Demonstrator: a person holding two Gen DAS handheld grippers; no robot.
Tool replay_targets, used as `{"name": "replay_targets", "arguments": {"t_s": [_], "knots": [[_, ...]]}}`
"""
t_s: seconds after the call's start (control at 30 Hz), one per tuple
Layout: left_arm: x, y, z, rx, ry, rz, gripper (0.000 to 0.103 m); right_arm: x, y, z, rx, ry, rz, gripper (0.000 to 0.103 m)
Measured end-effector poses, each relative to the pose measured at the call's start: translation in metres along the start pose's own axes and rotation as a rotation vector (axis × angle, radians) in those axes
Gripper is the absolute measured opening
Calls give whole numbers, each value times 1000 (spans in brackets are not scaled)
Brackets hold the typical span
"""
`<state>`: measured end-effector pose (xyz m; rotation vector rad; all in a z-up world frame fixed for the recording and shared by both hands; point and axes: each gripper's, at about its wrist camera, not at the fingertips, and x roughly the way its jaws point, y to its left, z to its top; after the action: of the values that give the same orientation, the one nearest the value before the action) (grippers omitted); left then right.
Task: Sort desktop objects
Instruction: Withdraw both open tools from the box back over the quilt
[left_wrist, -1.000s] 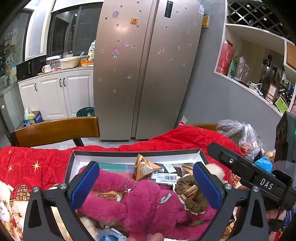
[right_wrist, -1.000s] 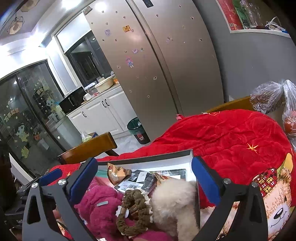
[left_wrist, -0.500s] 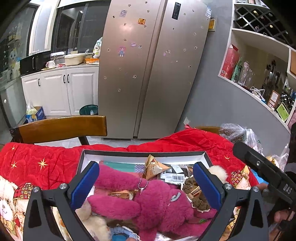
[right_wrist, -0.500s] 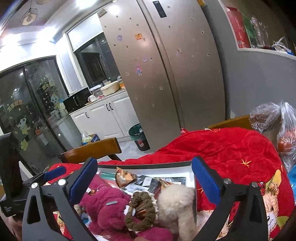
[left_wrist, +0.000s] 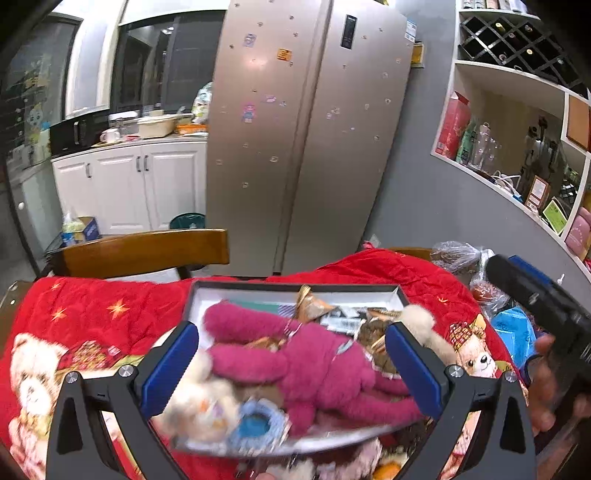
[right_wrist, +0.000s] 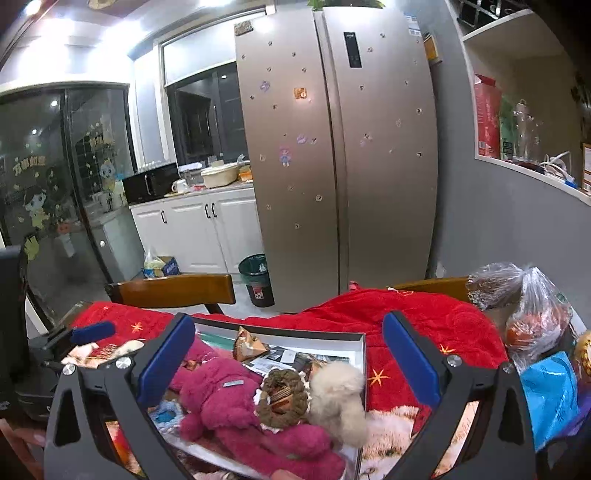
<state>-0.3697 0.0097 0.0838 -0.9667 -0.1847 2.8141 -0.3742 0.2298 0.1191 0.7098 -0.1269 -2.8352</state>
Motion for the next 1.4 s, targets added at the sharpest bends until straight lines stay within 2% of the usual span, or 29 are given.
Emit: {"name": "replay_targets", "arguments": {"t_s": [0.13,0.4,0.57,0.73,0.87,1.07,1.4], "knots": [[-34,4,-16,20,-6,46,103,-41,0,0,2,-23,35,103],[-114,12,-50,22,-35,57,103,-135,0,-13,-15,-49,-5,103],[-155,9,-72,51,-69,61,103,-190,5,-37,-61,-59,-30,103],[-181,10,-98,43,-58,57,103,-231,18,-68,-91,-81,-17,103],[-193,12,-122,32,-45,67,103,-249,25,-92,-85,-56,57,103],[-202,17,-153,26,-26,48,103,-256,27,-131,-49,-3,94,103],[-174,13,-180,33,24,29,103,-229,-3,-179,92,76,92,103]]}}
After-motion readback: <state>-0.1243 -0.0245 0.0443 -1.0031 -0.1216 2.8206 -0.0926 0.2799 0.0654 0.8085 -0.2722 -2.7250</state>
